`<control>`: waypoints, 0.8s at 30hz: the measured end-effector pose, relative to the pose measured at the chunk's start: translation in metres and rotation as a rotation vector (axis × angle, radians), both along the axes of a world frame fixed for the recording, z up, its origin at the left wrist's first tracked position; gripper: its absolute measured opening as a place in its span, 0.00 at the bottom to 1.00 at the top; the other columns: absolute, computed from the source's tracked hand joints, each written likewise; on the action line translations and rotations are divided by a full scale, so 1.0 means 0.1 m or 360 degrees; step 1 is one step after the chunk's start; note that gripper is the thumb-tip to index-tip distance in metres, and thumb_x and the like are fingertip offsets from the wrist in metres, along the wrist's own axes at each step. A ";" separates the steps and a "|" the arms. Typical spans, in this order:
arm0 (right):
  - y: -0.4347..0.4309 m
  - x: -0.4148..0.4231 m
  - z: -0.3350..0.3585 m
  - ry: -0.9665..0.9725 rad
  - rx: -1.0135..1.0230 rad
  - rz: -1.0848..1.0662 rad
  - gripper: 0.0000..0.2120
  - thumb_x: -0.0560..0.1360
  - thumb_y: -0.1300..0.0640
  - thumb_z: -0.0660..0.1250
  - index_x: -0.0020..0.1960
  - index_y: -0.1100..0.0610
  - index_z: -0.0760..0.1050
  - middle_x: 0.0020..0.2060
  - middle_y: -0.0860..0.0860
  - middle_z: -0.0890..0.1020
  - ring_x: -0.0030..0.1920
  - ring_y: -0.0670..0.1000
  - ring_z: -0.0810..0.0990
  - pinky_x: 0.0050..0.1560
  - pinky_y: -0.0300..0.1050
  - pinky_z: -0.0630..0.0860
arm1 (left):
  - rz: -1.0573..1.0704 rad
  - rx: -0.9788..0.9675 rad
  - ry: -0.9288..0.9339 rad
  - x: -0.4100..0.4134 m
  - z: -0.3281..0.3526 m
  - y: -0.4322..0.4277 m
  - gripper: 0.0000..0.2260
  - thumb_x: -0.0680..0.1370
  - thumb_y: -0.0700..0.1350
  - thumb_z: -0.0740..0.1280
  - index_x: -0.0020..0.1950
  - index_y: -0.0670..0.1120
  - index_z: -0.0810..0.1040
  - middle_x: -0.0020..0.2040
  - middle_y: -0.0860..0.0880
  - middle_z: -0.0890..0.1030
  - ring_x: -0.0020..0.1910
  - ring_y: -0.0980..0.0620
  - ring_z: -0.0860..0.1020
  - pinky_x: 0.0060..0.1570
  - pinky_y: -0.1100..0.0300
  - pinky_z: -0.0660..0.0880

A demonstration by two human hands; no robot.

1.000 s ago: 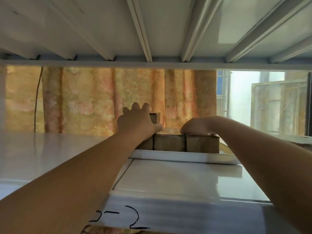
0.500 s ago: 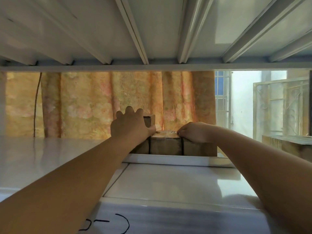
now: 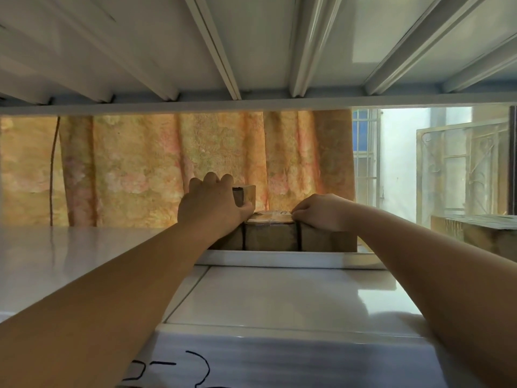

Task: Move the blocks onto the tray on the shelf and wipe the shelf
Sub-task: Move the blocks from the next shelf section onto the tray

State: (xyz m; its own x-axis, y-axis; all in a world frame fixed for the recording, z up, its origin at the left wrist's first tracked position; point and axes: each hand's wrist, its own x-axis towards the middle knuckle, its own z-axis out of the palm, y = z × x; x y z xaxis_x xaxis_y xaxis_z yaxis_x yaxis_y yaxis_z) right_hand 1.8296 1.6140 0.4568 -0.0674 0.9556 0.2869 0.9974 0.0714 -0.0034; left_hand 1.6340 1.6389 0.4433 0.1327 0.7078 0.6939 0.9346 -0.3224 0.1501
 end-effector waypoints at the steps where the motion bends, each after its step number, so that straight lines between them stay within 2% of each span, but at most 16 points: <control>1: 0.00 0.00 0.00 0.0000 -0.0007 0.0002 0.21 0.82 0.52 0.49 0.66 0.58 0.75 0.67 0.54 0.75 0.64 0.55 0.73 0.61 0.45 0.67 | -0.0010 -0.0003 -0.0007 0.00 0.00 0.01 0.27 0.74 0.61 0.60 0.68 0.48 0.67 0.65 0.45 0.69 0.64 0.41 0.66 0.53 0.50 0.70; 3: 0.01 0.00 -0.01 0.0013 -0.0009 0.0004 0.21 0.82 0.51 0.50 0.65 0.57 0.76 0.66 0.54 0.76 0.64 0.55 0.73 0.62 0.47 0.68 | 0.0002 0.0012 0.0010 -0.01 -0.01 0.02 0.28 0.74 0.62 0.60 0.69 0.48 0.66 0.66 0.45 0.69 0.65 0.41 0.65 0.56 0.49 0.70; 5: 0.03 0.02 -0.02 0.0066 0.0050 -0.0023 0.20 0.81 0.50 0.53 0.63 0.57 0.77 0.64 0.53 0.77 0.62 0.55 0.75 0.61 0.47 0.70 | 0.0057 0.0110 0.0085 -0.02 -0.03 0.04 0.30 0.73 0.65 0.59 0.70 0.50 0.65 0.69 0.45 0.67 0.68 0.42 0.63 0.63 0.47 0.66; 7: 0.07 0.04 -0.03 0.0158 0.0222 -0.0077 0.19 0.77 0.47 0.57 0.59 0.55 0.80 0.58 0.53 0.81 0.56 0.54 0.78 0.58 0.49 0.75 | 0.0016 0.0243 0.0089 -0.02 -0.03 0.03 0.30 0.74 0.66 0.58 0.71 0.52 0.64 0.71 0.47 0.66 0.72 0.44 0.60 0.70 0.45 0.58; 9: 0.08 0.05 -0.04 0.0216 0.0450 -0.0114 0.16 0.75 0.47 0.60 0.54 0.53 0.81 0.52 0.51 0.83 0.51 0.53 0.80 0.53 0.52 0.78 | -0.0150 0.0380 0.0008 0.00 -0.01 0.01 0.26 0.76 0.63 0.58 0.70 0.53 0.66 0.70 0.49 0.69 0.71 0.46 0.63 0.71 0.45 0.55; 13: 0.05 0.01 -0.02 0.0241 0.0788 -0.0232 0.15 0.75 0.49 0.58 0.48 0.54 0.81 0.46 0.52 0.84 0.46 0.54 0.81 0.47 0.47 0.79 | -0.0346 0.0668 -0.0026 0.02 -0.01 -0.04 0.17 0.78 0.53 0.60 0.65 0.49 0.73 0.61 0.48 0.77 0.60 0.46 0.73 0.61 0.50 0.66; 17: 0.03 0.07 0.00 0.0287 0.0806 -0.0272 0.15 0.75 0.51 0.58 0.41 0.56 0.80 0.42 0.52 0.83 0.43 0.54 0.81 0.44 0.46 0.79 | -0.0375 0.0533 0.0026 0.00 -0.02 -0.03 0.13 0.78 0.50 0.58 0.57 0.49 0.77 0.53 0.50 0.79 0.52 0.49 0.74 0.49 0.54 0.72; 20: 0.00 0.09 0.04 0.0318 0.0798 -0.0284 0.14 0.74 0.53 0.58 0.32 0.56 0.75 0.34 0.52 0.80 0.40 0.54 0.80 0.38 0.43 0.75 | -0.0415 0.0532 0.0037 -0.01 0.00 -0.05 0.12 0.78 0.49 0.58 0.57 0.49 0.76 0.53 0.51 0.79 0.52 0.49 0.73 0.49 0.54 0.72; 24: -0.13 0.08 0.07 0.0286 0.0667 -0.0209 0.16 0.75 0.53 0.59 0.29 0.54 0.72 0.32 0.49 0.79 0.40 0.53 0.77 0.36 0.43 0.71 | -0.0476 0.0564 0.0068 0.01 0.01 -0.09 0.14 0.78 0.48 0.58 0.61 0.48 0.75 0.56 0.50 0.78 0.55 0.48 0.73 0.50 0.53 0.73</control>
State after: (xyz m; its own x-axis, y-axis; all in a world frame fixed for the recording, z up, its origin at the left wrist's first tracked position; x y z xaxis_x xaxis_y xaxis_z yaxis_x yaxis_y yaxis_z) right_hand 1.8376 1.6014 0.4637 0.1324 0.7519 0.6458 0.9844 -0.0233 -0.1746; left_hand 1.6346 1.6301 0.4445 0.3285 0.3540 0.8756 0.7957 -0.6032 -0.0546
